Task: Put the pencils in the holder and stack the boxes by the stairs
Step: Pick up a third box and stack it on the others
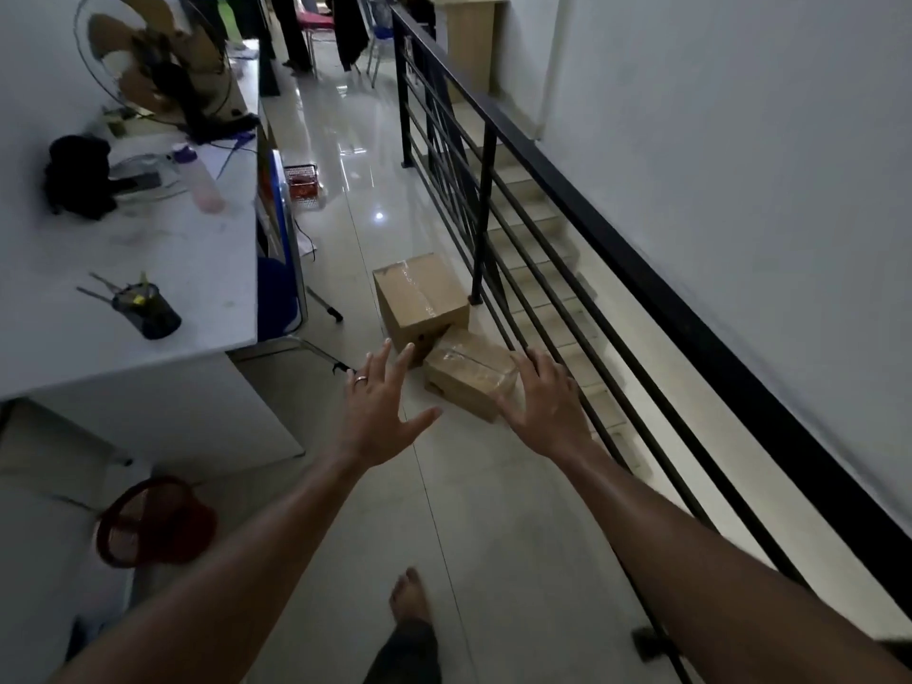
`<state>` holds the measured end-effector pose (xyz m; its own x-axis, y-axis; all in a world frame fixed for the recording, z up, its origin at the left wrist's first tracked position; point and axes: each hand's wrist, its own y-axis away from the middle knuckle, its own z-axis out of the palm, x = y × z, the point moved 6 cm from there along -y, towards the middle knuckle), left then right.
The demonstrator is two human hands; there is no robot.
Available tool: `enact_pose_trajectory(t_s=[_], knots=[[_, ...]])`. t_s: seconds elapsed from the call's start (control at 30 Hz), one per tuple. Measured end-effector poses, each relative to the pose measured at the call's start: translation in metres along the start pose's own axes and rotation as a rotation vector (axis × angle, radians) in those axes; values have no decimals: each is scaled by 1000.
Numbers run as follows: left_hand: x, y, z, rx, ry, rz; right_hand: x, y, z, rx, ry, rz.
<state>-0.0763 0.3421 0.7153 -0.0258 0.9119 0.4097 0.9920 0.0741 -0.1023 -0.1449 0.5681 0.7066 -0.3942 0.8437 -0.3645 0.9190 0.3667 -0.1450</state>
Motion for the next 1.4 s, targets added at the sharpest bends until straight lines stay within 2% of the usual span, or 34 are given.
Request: enact_pose_trajectory(t_s=[0.37, 0.73, 0.9, 1.03, 1.4], knots=[[-92, -252, 12, -67, 104, -64, 19, -262, 66, -71, -55, 42], [-205, -492, 123, -32, 197, -355, 93, -525, 192, -270, -61, -15], [-250, -550, 180, -55, 258, -468, 125, -594, 253, -319, -68, 21], [-299, -594, 246, -112, 282, -515, 157, -635, 333, -345, -73, 64], [-425, -627, 452, -155, 407, -702, 238, -693, 563, -376, -51, 132]])
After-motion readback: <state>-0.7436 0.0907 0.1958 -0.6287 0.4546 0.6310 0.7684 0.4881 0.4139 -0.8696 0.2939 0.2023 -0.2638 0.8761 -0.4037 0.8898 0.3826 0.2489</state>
